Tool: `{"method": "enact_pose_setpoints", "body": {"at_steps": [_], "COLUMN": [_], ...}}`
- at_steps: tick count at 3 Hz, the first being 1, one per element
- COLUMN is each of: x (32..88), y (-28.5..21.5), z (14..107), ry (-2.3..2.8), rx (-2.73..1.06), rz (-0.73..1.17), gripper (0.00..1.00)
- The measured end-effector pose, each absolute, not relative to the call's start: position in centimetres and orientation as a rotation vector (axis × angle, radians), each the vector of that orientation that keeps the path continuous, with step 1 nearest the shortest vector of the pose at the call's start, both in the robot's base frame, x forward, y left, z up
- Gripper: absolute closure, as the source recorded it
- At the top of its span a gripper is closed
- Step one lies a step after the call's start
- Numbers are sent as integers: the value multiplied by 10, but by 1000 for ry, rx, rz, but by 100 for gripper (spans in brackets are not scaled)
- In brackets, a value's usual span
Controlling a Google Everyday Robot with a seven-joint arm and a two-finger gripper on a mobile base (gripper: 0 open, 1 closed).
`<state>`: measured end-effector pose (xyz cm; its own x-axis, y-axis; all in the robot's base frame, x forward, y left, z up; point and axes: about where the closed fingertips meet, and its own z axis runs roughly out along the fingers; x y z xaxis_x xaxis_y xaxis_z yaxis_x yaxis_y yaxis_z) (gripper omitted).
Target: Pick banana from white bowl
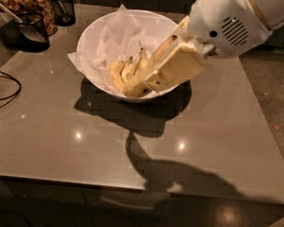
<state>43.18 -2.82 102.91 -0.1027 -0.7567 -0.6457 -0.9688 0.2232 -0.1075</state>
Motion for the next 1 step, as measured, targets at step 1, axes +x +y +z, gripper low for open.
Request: {"method": "enact_pose_setpoints", "body": {"at_steps": [1], "x": [413], "y": [-34], "z": [1033], "ry": [1929], "rx": [-1558], "rz": [471], "gripper": [100]}}
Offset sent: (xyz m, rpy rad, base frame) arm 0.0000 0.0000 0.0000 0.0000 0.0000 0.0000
